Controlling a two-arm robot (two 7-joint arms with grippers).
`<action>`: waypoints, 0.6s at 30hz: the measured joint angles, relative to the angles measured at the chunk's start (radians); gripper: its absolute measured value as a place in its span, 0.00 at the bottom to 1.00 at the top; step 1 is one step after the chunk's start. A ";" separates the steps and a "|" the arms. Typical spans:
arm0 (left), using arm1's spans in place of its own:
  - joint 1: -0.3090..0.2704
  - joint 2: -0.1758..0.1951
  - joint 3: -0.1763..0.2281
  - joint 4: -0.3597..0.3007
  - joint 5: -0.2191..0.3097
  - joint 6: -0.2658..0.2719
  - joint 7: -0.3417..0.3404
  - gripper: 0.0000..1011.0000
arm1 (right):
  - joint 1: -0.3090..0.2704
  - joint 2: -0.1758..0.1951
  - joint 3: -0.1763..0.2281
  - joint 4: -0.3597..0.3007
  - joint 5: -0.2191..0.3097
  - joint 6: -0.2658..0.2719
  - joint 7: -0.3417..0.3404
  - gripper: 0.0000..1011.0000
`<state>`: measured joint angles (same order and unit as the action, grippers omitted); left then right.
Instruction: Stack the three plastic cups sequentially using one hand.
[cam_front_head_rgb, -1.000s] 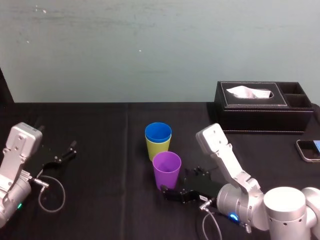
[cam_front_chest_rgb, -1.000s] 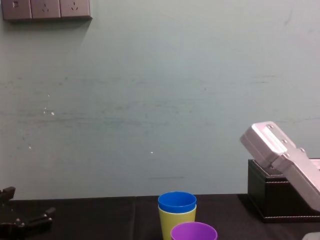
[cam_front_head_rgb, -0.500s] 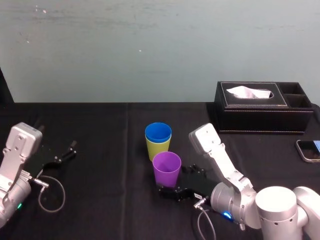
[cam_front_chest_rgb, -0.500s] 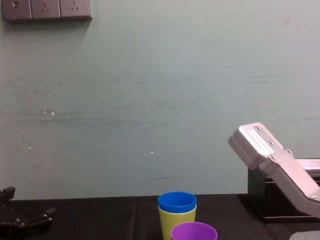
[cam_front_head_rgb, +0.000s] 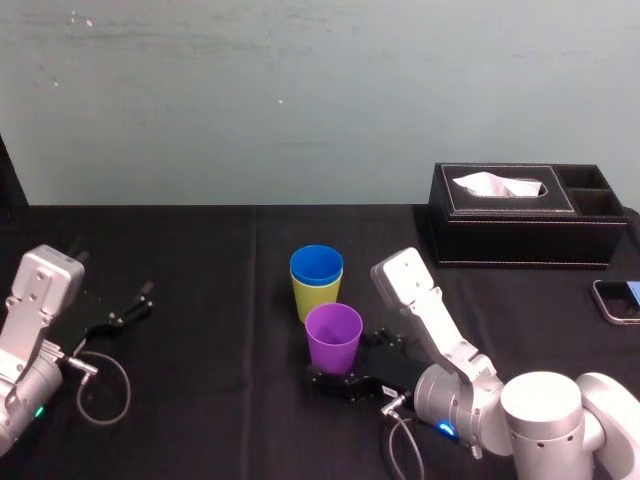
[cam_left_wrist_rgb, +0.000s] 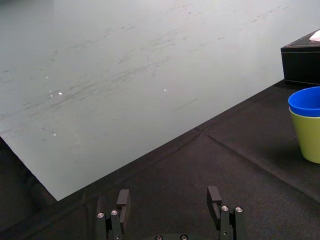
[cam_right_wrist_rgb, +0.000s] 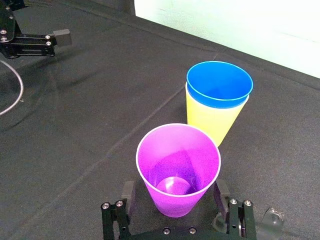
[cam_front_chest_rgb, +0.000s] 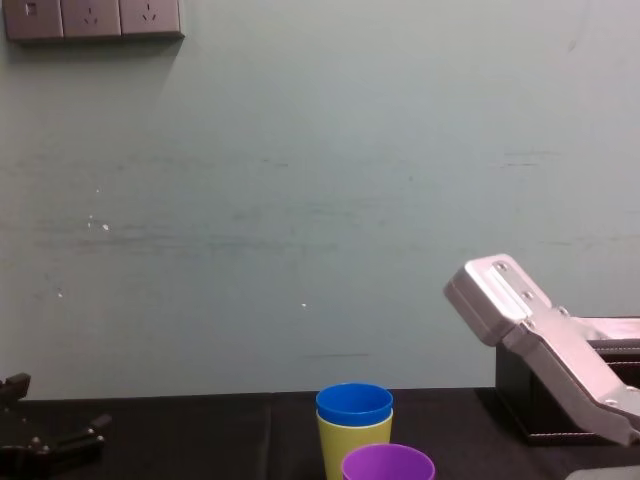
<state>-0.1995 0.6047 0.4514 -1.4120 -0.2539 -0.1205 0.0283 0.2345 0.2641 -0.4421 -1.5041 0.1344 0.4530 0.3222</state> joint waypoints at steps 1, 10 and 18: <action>0.000 0.000 0.000 0.000 0.000 0.000 0.000 0.99 | 0.000 -0.002 0.001 0.004 -0.003 -0.002 0.000 0.99; 0.000 0.000 0.000 0.000 0.000 0.000 0.000 0.99 | 0.002 -0.020 0.002 0.022 -0.023 -0.020 0.000 0.99; 0.000 0.000 0.000 0.000 0.000 0.000 0.000 0.99 | -0.001 -0.038 0.009 0.033 -0.039 -0.040 -0.013 0.99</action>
<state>-0.1996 0.6047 0.4514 -1.4120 -0.2539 -0.1205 0.0283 0.2330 0.2266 -0.4330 -1.4716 0.0959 0.4125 0.3096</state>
